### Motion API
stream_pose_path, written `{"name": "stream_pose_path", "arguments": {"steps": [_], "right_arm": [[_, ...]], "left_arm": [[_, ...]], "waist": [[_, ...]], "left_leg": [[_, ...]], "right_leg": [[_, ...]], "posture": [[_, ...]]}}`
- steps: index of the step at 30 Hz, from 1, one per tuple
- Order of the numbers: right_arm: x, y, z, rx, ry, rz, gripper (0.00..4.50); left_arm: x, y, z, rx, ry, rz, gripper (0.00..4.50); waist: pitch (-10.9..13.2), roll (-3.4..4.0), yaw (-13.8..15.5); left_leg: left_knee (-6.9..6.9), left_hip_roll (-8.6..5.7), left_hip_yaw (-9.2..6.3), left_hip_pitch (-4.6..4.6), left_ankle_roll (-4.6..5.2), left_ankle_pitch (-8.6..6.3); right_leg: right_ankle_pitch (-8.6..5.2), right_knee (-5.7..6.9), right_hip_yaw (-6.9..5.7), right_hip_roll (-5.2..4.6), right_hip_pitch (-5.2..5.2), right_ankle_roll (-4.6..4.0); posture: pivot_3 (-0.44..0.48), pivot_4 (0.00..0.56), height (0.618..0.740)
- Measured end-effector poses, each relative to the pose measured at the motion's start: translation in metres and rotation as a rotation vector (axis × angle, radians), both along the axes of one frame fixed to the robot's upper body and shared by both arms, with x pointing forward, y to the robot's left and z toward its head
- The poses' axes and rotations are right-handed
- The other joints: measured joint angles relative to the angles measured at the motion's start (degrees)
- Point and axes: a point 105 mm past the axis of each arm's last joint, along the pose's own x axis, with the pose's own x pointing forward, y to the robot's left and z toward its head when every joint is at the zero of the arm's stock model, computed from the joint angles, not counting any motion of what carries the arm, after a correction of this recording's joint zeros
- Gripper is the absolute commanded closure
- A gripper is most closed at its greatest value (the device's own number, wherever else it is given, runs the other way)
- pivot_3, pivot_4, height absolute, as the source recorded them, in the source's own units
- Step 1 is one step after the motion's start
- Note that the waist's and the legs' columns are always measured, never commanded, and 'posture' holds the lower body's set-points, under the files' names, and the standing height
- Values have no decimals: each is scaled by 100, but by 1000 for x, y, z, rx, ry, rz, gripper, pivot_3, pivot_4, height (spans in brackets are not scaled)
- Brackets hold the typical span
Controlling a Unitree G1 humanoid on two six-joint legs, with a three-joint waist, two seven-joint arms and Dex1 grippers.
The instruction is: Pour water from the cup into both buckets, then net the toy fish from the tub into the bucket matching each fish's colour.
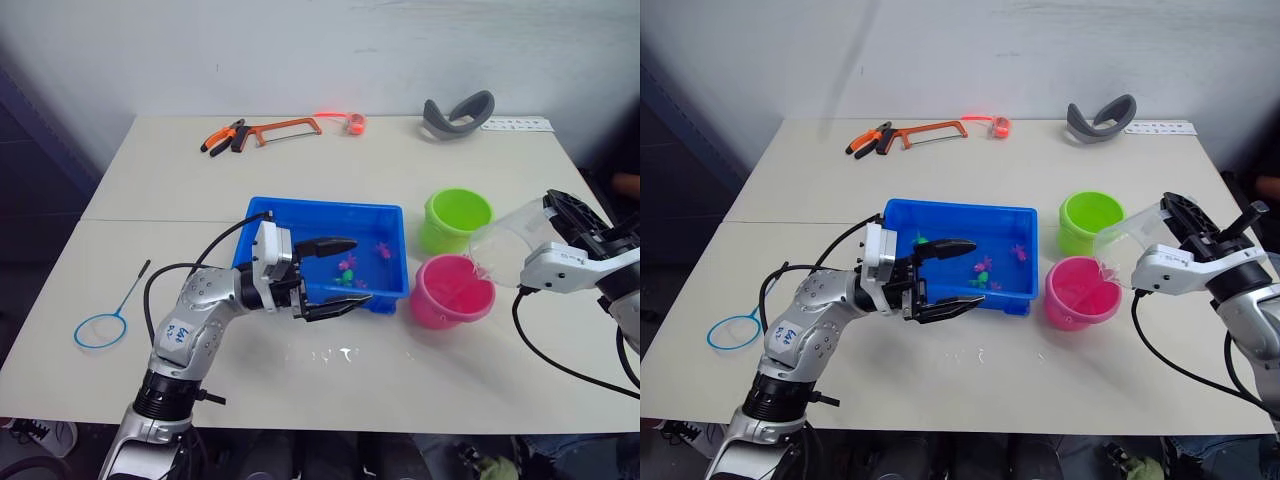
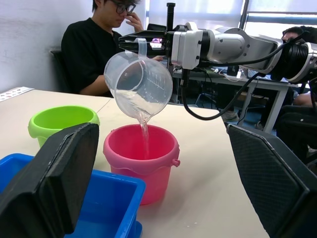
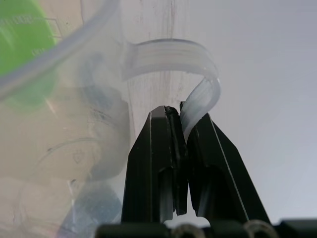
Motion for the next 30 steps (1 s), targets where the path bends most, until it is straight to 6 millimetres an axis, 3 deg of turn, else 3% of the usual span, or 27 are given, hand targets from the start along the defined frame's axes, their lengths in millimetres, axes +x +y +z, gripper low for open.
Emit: {"name": "stream_pose_path", "arguments": {"steps": [4, 13, 19, 22, 30], "right_arm": [[0, -6, -1, 128, 0, -13, 4410], [-1, -44, -16, 809, 67, -62, 4410], [4, -74, -1, 1118, 27, -121, 4410], [19, -81, 7, 1218, 39, -134, 4410], [65, -74, 18, 1198, 131, -207, 4410]], "left_arm": [[1, 0, 0, -1, 3, 14, 0], [-1, 2, 11, 20, -1, 42, 0], [3, 7, 15, 25, 4, 72, 0], [6, 6, 23, 18, -18, 77, 0], [20, 9, 28, 0, -17, 116, 0]], "waist": [[1, -1, 3], [3, -5, -1], [3, -5, -10], [2, -4, -17], [2, -3, -20]], "left_leg": [[1, 0, -2, 0, 1, 0], [3, 1, -7, 0, 2, 1], [6, 0, -5, 1, 4, 2], [7, 1, -5, 1, 4, 2], [4, 0, -2, -4, 6, 3]], "right_leg": [[0, 1, -1, -1, 1, 0], [0, 9, -3, -1, 5, -1], [1, 15, -1, -3, 4, -2], [1, 22, -1, -2, 2, -2], [1, 19, -3, -2, -3, -2]], "posture": [[0, 150, 740], [0, 150, 740], [0, 150, 740], [0, 150, 740], [0, 150, 740]]}}
